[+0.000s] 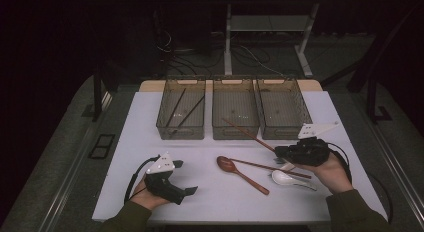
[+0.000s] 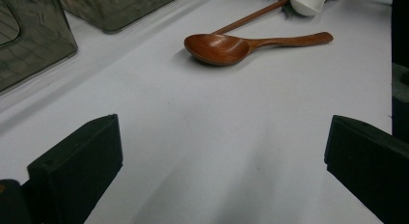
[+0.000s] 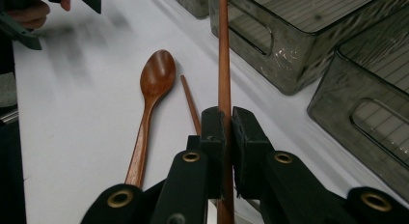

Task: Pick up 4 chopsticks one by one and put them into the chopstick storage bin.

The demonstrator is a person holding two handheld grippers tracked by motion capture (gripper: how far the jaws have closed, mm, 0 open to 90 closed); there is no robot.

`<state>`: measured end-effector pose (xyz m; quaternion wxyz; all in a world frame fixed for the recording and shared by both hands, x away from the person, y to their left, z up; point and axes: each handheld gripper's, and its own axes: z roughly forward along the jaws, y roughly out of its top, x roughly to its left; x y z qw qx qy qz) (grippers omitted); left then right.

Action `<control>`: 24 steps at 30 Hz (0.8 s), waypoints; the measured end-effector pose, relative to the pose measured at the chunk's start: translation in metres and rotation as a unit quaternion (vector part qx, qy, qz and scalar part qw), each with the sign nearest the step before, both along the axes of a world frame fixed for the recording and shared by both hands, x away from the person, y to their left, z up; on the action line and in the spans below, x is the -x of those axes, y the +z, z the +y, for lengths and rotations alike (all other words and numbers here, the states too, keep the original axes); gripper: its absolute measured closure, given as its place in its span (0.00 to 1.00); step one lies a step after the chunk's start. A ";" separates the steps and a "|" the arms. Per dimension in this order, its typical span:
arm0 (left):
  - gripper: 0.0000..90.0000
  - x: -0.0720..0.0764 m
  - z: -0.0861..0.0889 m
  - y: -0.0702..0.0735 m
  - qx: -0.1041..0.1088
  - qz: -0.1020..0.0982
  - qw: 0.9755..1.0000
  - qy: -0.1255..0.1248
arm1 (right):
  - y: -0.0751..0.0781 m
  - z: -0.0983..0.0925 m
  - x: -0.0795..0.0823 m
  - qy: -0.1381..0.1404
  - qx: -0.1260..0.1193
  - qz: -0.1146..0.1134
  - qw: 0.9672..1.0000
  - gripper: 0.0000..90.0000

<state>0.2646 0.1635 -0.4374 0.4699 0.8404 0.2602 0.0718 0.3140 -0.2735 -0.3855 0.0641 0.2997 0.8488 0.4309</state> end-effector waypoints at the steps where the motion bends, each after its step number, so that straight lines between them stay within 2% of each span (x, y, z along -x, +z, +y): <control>1: 0.00 0.000 0.000 0.000 -0.001 -0.001 1.000 -0.001 | 0.000 0.002 0.000 0.001 0.002 0.001 1.000 0.93; 7: 0.00 -0.001 0.000 -0.002 0.005 0.002 1.000 -0.001 | 0.003 0.009 -0.005 -0.002 -0.001 0.000 1.000 0.93; 16: 0.00 -0.001 0.000 -0.002 0.005 0.004 1.000 0.001 | 0.006 0.023 -0.016 -0.012 0.001 0.010 1.000 0.93; 24: 0.00 -0.002 0.000 -0.002 0.004 0.004 1.000 -0.001 | 0.006 0.036 -0.024 -0.019 0.000 0.009 1.000 0.93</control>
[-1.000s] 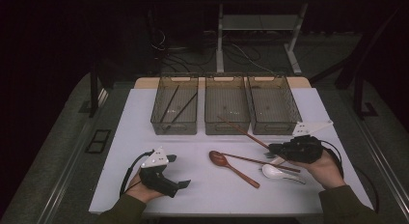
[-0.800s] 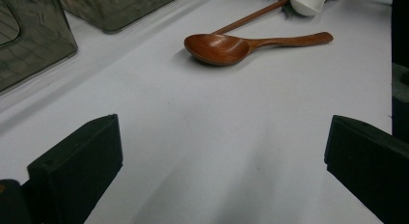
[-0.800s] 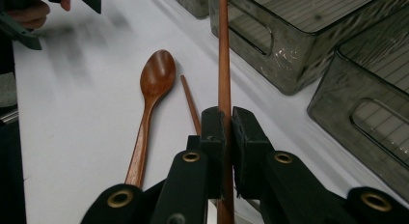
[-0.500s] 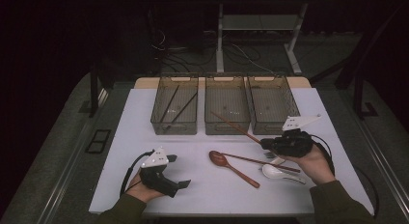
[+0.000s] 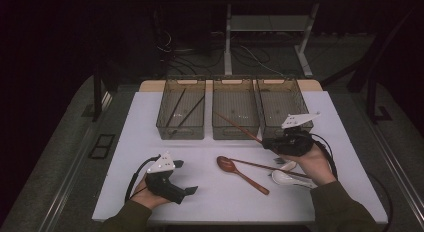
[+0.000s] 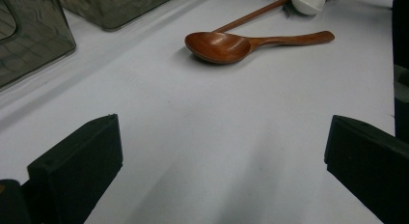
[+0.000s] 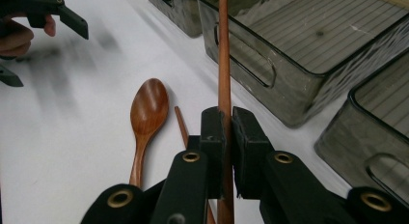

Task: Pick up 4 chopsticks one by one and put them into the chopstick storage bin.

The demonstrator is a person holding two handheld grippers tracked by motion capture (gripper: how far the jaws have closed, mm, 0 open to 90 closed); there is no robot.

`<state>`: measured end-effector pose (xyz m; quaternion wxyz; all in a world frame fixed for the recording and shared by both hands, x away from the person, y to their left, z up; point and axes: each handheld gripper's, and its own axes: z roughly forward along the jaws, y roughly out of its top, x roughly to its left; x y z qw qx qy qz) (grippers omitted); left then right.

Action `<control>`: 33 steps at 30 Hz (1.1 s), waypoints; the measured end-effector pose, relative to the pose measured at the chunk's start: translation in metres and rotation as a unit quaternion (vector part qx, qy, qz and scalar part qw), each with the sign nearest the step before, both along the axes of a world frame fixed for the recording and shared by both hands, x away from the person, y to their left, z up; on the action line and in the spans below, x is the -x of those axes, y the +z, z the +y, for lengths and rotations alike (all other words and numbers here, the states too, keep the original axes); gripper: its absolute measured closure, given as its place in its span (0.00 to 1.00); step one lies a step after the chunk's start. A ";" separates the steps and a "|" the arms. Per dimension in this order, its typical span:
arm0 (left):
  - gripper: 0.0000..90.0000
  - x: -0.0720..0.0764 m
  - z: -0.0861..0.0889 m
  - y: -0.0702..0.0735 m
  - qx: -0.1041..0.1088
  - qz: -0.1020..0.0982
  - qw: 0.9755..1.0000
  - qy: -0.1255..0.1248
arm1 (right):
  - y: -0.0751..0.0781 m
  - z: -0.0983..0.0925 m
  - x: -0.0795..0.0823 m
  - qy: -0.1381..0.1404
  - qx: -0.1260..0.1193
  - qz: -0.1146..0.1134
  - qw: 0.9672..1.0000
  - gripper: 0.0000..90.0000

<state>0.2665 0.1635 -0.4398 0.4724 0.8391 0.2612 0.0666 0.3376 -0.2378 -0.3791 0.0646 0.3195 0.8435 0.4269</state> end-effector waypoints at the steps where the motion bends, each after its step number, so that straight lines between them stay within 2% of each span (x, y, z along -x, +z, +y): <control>1: 0.00 0.000 0.000 0.000 0.000 0.000 1.000 0.000 | 0.001 0.001 -0.001 0.000 0.000 0.002 1.000 0.93; 9: 0.00 0.000 -0.001 -0.001 -0.001 0.000 1.000 0.000 | 0.004 0.016 -0.009 -0.009 0.014 0.002 1.000 0.93; 13: 0.00 0.000 0.000 0.000 0.001 0.000 1.000 0.001 | 0.002 0.024 -0.017 -0.013 0.000 0.013 1.000 0.93; 20: 0.00 0.001 -0.001 0.000 0.002 0.000 1.000 0.002 | 0.003 0.041 -0.030 -0.018 0.003 0.017 1.000 0.93; 30: 0.00 0.001 -0.001 0.000 0.004 0.001 1.000 0.002 | 0.012 0.064 -0.048 -0.021 0.011 0.016 1.000 0.93; 33: 0.00 0.000 -0.001 0.000 0.008 0.003 1.000 0.004 | 0.014 0.070 -0.054 -0.028 0.012 0.022 0.999 0.93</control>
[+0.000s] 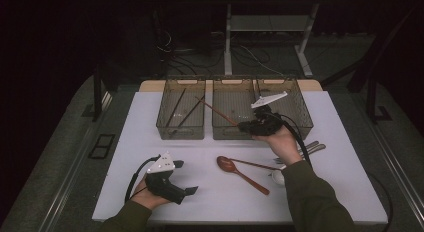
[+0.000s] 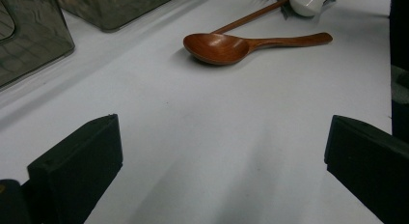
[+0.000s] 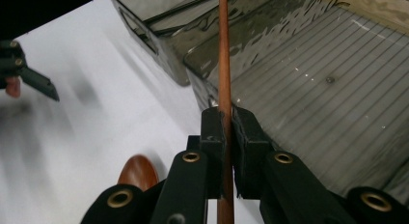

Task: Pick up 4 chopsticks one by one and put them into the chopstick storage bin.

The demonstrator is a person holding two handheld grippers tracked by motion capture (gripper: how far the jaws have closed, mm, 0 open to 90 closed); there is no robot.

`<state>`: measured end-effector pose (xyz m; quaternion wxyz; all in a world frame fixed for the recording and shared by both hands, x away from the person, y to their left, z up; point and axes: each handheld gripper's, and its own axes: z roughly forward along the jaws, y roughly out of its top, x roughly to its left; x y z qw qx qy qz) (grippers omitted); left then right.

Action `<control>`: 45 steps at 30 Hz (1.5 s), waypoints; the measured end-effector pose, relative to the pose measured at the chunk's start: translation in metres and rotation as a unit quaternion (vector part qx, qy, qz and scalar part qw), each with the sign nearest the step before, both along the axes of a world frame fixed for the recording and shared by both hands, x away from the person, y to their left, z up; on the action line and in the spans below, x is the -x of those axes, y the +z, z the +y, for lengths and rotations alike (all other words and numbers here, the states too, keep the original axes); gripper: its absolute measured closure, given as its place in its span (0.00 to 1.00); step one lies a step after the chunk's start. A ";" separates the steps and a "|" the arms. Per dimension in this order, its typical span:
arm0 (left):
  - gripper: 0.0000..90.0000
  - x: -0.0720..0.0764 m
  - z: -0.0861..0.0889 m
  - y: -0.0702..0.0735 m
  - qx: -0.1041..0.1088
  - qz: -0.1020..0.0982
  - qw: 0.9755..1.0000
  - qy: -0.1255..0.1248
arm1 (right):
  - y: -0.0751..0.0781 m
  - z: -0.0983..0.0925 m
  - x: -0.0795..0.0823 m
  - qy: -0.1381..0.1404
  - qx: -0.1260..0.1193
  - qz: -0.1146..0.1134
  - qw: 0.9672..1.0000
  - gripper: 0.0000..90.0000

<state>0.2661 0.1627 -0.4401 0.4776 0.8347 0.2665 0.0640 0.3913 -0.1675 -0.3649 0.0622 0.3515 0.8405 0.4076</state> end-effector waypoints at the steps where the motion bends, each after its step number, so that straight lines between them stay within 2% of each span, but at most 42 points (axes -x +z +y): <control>1: 0.00 0.000 0.000 0.000 0.001 0.001 1.000 0.001 | 0.000 0.002 -0.001 -0.002 0.001 0.000 1.000 0.93; 9: 0.00 0.000 -0.001 0.000 -0.002 -0.002 1.000 -0.005 | 0.003 0.025 -0.014 -0.005 0.012 0.012 1.000 0.93; 17: 0.00 0.000 -0.001 0.000 -0.001 -0.004 1.000 -0.007 | 0.006 0.046 -0.028 0.001 0.026 0.005 1.000 0.93; 26: 0.00 0.001 -0.002 0.000 0.001 -0.004 1.000 -0.009 | 0.012 0.074 -0.044 -0.004 0.038 0.012 0.999 0.93; 35: 0.00 0.001 -0.002 0.000 0.000 -0.004 1.000 -0.011 | 0.010 0.103 -0.058 -0.008 0.056 0.021 0.998 0.93; 45: 0.00 0.001 -0.003 0.000 0.001 -0.002 1.000 -0.012 | 0.004 0.131 -0.076 -0.027 0.071 0.031 0.997 0.93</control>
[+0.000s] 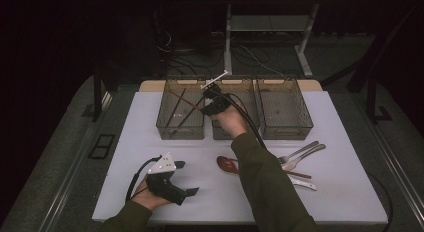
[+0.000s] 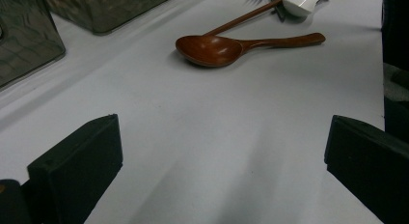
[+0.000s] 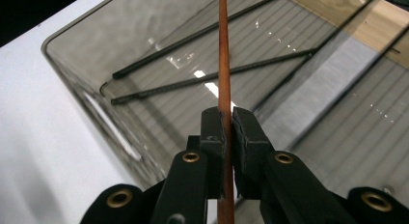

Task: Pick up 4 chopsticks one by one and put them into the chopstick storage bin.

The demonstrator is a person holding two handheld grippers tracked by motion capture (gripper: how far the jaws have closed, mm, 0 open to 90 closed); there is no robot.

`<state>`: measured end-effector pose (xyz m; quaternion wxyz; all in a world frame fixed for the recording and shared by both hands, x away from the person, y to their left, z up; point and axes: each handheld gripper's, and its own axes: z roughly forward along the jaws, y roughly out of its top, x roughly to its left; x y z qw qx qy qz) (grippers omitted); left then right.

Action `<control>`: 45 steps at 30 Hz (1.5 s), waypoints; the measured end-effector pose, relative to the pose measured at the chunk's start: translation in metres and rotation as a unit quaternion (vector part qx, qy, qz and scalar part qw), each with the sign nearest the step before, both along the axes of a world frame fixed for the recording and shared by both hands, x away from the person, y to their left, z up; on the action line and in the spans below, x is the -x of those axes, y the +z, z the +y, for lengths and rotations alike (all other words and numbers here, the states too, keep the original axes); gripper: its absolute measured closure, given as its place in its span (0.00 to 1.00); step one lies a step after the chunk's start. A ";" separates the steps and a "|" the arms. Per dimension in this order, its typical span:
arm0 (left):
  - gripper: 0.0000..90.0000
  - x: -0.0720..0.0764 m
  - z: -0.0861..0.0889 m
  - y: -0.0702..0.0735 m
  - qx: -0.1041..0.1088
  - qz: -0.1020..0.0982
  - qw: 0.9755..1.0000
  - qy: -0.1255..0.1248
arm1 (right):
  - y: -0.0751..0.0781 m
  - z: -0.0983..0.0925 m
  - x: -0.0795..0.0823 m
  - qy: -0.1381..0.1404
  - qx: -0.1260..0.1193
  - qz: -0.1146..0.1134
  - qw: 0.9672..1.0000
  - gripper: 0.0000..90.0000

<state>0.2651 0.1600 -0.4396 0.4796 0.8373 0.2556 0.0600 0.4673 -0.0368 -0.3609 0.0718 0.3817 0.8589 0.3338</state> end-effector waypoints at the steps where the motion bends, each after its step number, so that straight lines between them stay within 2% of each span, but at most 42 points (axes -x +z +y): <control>1: 0.00 0.000 0.000 0.000 -0.001 0.000 1.000 0.000 | -0.001 0.003 -0.002 -0.002 0.002 0.001 1.000 0.93; 7: 0.00 0.000 0.000 0.000 -0.001 -0.003 1.000 -0.003 | -0.003 0.020 -0.008 -0.002 0.010 -0.001 1.000 0.92; 9: 0.00 0.000 -0.001 0.000 0.000 -0.004 1.000 -0.003 | -0.001 0.022 -0.010 -0.015 -0.003 -0.006 1.000 0.84; 14: 0.00 0.000 -0.001 0.000 0.003 -0.004 1.000 -0.004 | 0.007 0.019 -0.008 -0.010 -0.022 -0.017 1.000 0.70; 19: 0.00 0.000 -0.001 0.000 0.001 -0.006 1.000 -0.006 | 0.013 0.002 -0.002 -0.009 -0.050 -0.018 0.999 0.59; 21: 0.00 0.000 0.000 0.000 -0.002 -0.007 1.000 -0.007 | 0.014 -0.005 0.001 -0.003 -0.055 -0.017 0.998 0.56; 24: 0.00 0.000 0.000 0.000 -0.001 -0.006 1.000 -0.006 | 0.016 -0.017 0.007 0.007 -0.062 -0.030 0.998 0.53; 27: 0.00 0.000 -0.001 0.000 0.004 -0.003 1.000 -0.005 | 0.019 -0.029 0.013 0.017 -0.066 -0.039 0.997 0.51; 32: 0.00 0.001 0.000 0.001 0.000 -0.004 1.000 -0.006 | 0.021 -0.053 0.026 0.029 -0.075 -0.054 0.995 0.50; 45: 0.00 0.001 0.000 0.001 0.000 -0.005 1.000 -0.009 | 0.021 -0.103 0.061 0.049 -0.086 -0.074 0.992 0.47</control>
